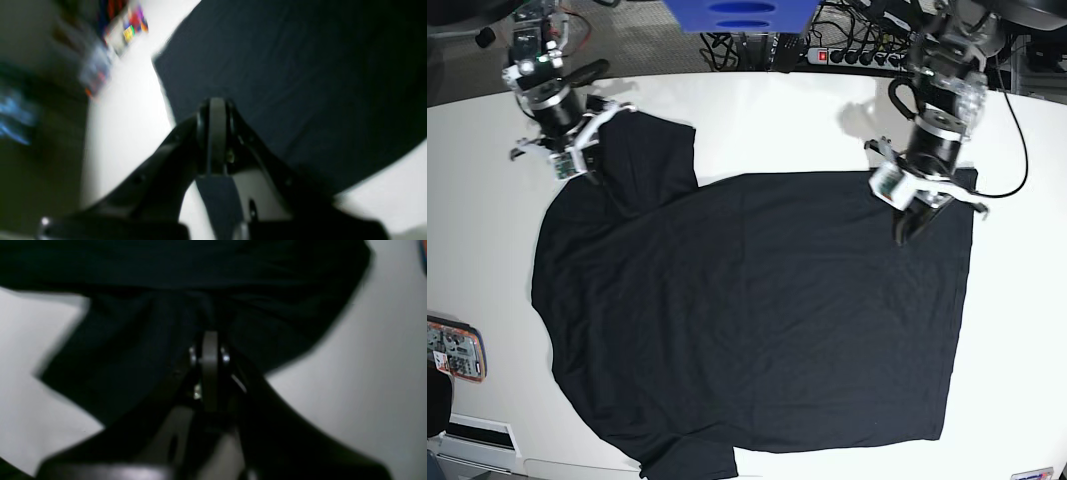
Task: Fold the T-shirt properly
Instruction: 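Grasp the shoulder edges of the black T-shirt with both grippers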
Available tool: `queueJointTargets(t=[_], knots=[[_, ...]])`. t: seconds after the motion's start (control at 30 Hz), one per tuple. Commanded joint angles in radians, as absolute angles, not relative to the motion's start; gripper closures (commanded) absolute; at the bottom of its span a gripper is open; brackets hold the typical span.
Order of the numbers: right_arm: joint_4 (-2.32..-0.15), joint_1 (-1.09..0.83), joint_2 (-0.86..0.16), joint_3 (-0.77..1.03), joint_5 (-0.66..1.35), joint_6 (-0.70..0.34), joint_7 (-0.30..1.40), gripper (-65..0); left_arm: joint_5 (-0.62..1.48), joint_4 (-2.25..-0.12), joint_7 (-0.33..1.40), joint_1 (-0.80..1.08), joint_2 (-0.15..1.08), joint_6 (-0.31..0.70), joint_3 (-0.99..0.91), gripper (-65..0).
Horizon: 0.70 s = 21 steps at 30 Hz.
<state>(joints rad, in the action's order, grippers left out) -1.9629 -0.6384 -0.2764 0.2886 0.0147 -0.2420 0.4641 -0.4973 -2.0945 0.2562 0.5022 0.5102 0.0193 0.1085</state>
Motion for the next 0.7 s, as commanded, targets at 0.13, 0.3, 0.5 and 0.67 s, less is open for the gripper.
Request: queueJointTargets(t=[0.13, 0.3, 0.5, 0.67], knots=[[-1.983, -0.696, -0.397, 0.292, 0.007, -0.242, 0.524, 0.0, -0.923, -2.111, 0.344, 0.518, 0.489, 0.001, 0.222, 0.0], [-1.983, -0.737, -0.444, 0.288, -0.131, -0.242, 0.535, -2.4, -1.072, -2.111, 0.421, 0.518, 0.453, 0.001, 0.303, 0.0], [-1.98, -0.739, -0.441, 0.114, -0.668, -0.242, 0.535, -2.5, -1.032, -2.109, 0.421, 0.535, 0.453, -0.001, 0.328, 0.0], [-1.98, -0.739, -0.372, -0.074, -1.106, -0.242, 0.536, -2.9, -1.033, -2.109, 0.421, 0.572, 0.453, -0.001, 0.325, -5.7]])
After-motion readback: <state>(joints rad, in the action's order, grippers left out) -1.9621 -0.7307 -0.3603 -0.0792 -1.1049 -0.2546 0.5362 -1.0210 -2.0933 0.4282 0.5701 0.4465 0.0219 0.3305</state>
